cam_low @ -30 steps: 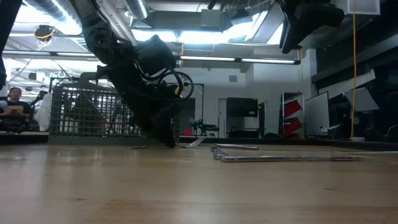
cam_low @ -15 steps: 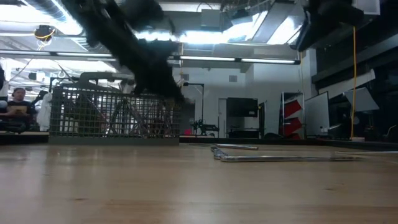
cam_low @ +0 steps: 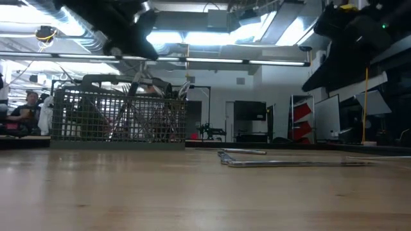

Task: Sort silverware
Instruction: Put the silver fork into the silverware rack

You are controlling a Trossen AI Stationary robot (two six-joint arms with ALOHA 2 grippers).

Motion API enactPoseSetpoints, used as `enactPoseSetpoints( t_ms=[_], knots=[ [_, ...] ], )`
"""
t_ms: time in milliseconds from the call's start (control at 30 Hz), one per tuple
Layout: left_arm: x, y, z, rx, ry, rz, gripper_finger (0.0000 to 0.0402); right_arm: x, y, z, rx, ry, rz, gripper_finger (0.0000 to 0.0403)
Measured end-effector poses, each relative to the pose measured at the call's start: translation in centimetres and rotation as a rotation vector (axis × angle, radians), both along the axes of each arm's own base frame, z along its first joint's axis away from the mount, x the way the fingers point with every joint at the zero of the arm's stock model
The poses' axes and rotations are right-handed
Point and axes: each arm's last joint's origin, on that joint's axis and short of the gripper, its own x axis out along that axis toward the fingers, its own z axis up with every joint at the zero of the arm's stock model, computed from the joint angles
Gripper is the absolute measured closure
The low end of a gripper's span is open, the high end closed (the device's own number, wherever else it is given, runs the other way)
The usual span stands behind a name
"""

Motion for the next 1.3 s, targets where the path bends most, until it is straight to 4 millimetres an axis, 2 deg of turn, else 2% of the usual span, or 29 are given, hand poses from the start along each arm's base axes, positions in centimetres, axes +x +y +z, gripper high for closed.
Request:
enactPoseSetpoints(
  t_ms=[133,267,467,633,900,1300],
  knots=[
    [-1.3,0.2,-1.1,0.08,-0.052,0.119,0.0391,0.7,0.3,-0.8,0.021,-0.132,0.121,0.0295],
    [-1.9,0.7,-2.3,0.175,-0.125,0.165,0.0391,1.1,0.6,-0.3,0.016,-0.222,0.216,0.0295],
    [-3.3,2.2,-3.8,0.287,-0.282,0.08,0.0391,1.6,1.1,0.5,0.01,-0.308,0.366,0.0295],
    [-4.4,3.6,-4.7,0.326,-0.374,0.011,0.0386,1.8,1.3,0.6,0.009,-0.336,0.41,0.0295],
    [-4.1,5.2,-5.1,0.359,-0.44,-0.108,0.0391,1.8,1.3,0.8,0.009,-0.356,0.409,0.0295],
    [-2.4,5.9,-8.0,0.334,-0.368,-0.127,0.0391,1.8,1.3,0.8,0.008,-0.353,0.408,0.0295]
  ],
)
